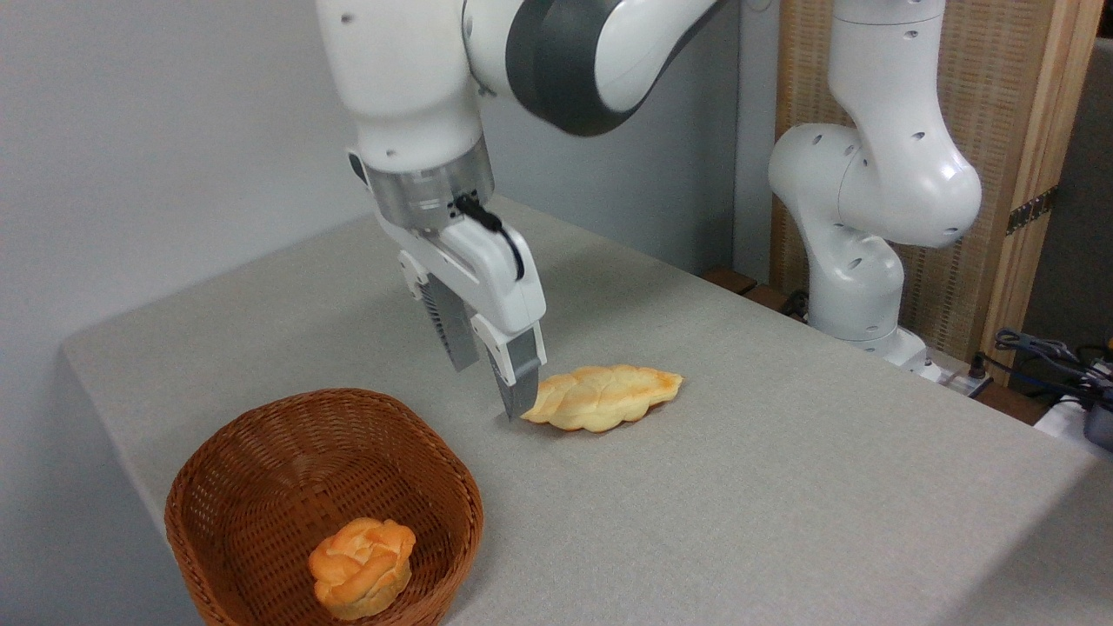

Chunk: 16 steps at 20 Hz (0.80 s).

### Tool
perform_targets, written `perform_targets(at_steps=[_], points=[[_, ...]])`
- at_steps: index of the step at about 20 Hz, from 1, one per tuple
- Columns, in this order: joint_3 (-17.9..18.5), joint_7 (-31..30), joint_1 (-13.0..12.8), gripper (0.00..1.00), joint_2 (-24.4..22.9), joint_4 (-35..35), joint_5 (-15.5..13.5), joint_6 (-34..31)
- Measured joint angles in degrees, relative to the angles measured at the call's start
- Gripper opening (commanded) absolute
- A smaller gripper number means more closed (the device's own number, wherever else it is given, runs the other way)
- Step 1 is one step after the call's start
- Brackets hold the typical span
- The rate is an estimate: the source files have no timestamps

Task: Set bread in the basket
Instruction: 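Lower the open gripper down onto the long golden bread roll, then close the gripper fingers around the middle of the bread roll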

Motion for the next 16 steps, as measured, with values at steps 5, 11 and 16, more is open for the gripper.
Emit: perform_targets(at_steps=[5, 11, 16], points=[[-0.08, 8.0, -3.43, 1.0, -0.62, -6.94, 0.95, -0.02], [-0.08, 15.48, -4.87, 1.0, -0.79, -13.03, 2.03, -0.02], [-0.09, 15.73, -6.18, 0.91, -0.8, -14.89, 3.91, -0.02]])
